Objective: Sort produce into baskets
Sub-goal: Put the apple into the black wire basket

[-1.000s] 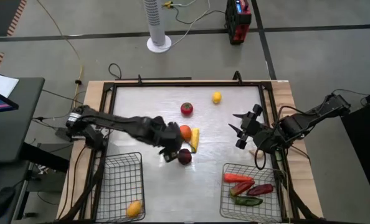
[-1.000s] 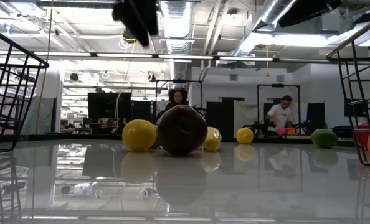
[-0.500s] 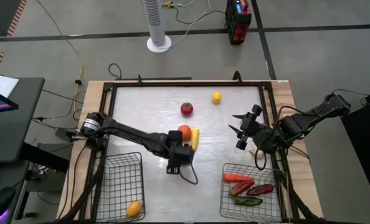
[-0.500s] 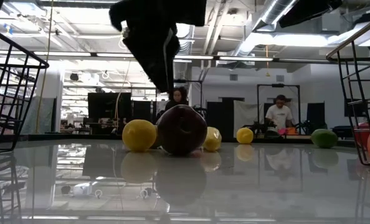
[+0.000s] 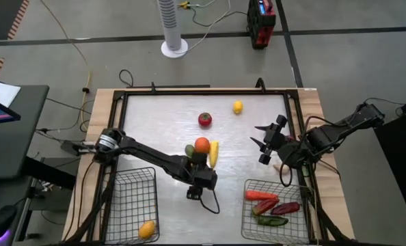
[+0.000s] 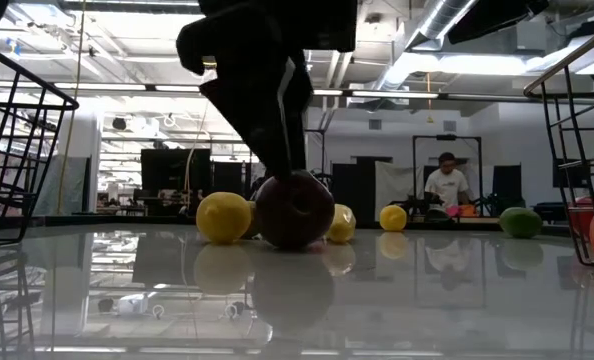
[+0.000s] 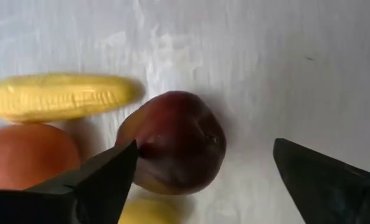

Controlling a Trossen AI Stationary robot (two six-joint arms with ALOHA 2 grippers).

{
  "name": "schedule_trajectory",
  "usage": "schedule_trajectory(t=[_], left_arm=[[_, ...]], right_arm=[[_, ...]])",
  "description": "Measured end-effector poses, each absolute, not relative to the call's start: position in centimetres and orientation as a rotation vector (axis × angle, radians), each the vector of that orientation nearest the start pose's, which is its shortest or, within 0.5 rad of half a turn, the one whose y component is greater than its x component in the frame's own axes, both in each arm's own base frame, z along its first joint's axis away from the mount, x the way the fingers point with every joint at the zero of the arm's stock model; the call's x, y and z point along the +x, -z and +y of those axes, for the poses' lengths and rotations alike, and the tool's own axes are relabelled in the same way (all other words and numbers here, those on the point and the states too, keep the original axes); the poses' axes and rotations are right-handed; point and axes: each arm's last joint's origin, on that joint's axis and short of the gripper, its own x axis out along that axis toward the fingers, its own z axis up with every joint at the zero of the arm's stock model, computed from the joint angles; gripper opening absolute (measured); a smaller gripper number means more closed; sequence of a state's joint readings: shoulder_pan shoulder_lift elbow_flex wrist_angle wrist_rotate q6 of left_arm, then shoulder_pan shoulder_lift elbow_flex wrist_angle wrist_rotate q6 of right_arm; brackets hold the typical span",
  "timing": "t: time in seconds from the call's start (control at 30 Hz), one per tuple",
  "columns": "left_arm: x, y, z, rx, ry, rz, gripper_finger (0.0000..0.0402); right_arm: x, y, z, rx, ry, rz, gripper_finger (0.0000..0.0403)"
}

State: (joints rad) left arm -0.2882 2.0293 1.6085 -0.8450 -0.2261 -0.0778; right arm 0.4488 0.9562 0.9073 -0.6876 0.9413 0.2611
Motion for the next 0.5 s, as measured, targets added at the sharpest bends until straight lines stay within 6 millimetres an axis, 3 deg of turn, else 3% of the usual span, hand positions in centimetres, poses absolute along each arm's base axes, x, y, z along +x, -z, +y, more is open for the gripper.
schedule_trajectory(t=[0.17,0.5], left_arm=[[39.8,-20.2,-11.5,0.427,0.012,1.203,0.0392],[39.4,-18.7,-10.9,0.49,0.096,1.236,0.0398]], right_arm=[[17.1,-31.0,5.6,-0.227,0.536,0.501,0.0225],[17.1,-31.0,5.6,-0.227,0.536,0.501,0.0225]])
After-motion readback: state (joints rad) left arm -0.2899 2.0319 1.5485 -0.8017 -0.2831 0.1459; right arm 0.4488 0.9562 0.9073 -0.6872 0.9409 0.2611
